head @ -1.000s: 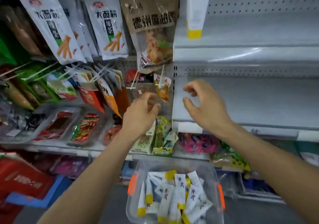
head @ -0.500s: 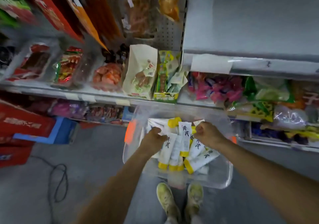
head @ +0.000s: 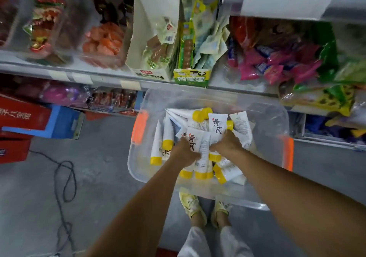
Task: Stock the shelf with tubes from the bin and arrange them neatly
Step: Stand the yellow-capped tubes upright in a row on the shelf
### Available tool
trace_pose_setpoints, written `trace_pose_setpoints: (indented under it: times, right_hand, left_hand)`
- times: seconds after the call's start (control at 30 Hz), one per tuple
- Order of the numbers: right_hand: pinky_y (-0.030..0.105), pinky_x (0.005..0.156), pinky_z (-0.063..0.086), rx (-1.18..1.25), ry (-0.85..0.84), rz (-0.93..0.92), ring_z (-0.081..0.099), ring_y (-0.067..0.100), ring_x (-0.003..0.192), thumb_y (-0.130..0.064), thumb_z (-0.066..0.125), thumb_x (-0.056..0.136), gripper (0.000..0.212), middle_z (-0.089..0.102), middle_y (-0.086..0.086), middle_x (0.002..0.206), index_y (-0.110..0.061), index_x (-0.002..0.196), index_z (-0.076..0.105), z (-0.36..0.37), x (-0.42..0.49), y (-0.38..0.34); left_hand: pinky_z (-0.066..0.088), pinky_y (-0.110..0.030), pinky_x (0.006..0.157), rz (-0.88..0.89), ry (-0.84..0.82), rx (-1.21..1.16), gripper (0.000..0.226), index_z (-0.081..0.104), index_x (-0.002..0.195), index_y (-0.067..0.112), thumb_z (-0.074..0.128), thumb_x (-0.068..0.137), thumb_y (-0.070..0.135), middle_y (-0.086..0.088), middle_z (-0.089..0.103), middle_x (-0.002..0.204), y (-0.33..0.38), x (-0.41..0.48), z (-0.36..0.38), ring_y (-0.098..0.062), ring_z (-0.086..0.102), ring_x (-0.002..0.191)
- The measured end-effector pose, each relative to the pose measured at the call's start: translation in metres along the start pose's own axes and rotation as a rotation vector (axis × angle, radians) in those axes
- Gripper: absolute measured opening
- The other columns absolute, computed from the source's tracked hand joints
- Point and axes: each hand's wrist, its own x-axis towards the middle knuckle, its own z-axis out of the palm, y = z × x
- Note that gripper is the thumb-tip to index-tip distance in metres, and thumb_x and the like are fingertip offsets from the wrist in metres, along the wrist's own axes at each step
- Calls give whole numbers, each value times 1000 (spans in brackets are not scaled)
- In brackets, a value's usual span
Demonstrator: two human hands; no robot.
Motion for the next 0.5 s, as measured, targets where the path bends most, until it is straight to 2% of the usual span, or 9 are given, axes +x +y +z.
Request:
trace_pose_setpoints:
  times: [0.07, 0.17, 0.23, 0.27, 0.33, 0.4, 0.43, 0.5]
  right_hand:
    - [28, 71, 42, 51, 1, 3, 58, 21, 91, -25, 83, 61, 54, 59, -1, 97, -18, 105, 53, -3, -2, 1]
    - [23, 55, 39, 147, -25, -14, 51, 5, 66, -22, 85, 60, 37, 57, -10, 79, -26, 79, 54, -6, -11, 1]
    - [21, 55, 41, 204, -66, -31, 54, 5, 67, -17, 83, 64, 32, 63, -5, 84, -23, 83, 58, -11, -21, 3]
    - [24, 61, 45, 238, -81, -33, 59, 11, 74, -14, 81, 67, 30, 66, -1, 90, -20, 87, 60, -15, -27, 5]
    - [34, 79, 53, 324, -114, -31, 64, 22, 92, -9, 76, 73, 24, 68, 5, 100, -16, 91, 60, -27, -44, 5]
    - [45, 88, 54, 423, -170, -36, 65, 27, 100, -10, 72, 78, 26, 69, 5, 105, -15, 101, 61, -41, -67, 1]
    - [47, 84, 55, 477, -197, -39, 66, 28, 98, -14, 71, 80, 29, 69, 5, 106, -16, 107, 59, -49, -79, -2]
    - [41, 65, 58, 574, -239, -62, 69, 29, 79, -22, 67, 84, 31, 69, 9, 98, -18, 113, 56, -64, -105, -10]
  left_hand:
    - [52, -42, 92, -46, 3, -156, 62, 44, 119, 9, 80, 72, 29, -9, 60, 118, 2, -4, 1, -30, 59, 109]
    - [54, -45, 89, -111, 59, -421, 61, 49, 115, 11, 79, 66, 28, -9, 64, 111, 11, -13, 0, -29, 62, 102]
    - [55, -46, 86, -133, 108, -591, 51, 52, 109, 13, 79, 67, 25, -10, 66, 109, 17, -21, -4, -30, 65, 98]
    - [56, -49, 84, -137, 122, -681, 46, 53, 105, 14, 79, 69, 22, -12, 68, 108, 19, -26, -7, -32, 67, 96]
    - [57, -55, 79, -133, 150, -783, 48, 53, 107, 10, 81, 70, 20, -16, 69, 104, 22, -39, -18, -37, 68, 92]
    - [56, -57, 78, -81, 148, -832, 54, 53, 115, 3, 82, 72, 20, -21, 68, 105, 27, -56, -30, -41, 68, 90]
    - [56, -59, 78, -40, 143, -862, 54, 53, 117, 0, 80, 75, 19, -24, 68, 105, 31, -65, -37, -44, 67, 88]
    - [56, -59, 75, 33, 151, -890, 50, 52, 118, -2, 77, 80, 19, -26, 67, 106, 40, -87, -54, -44, 68, 84]
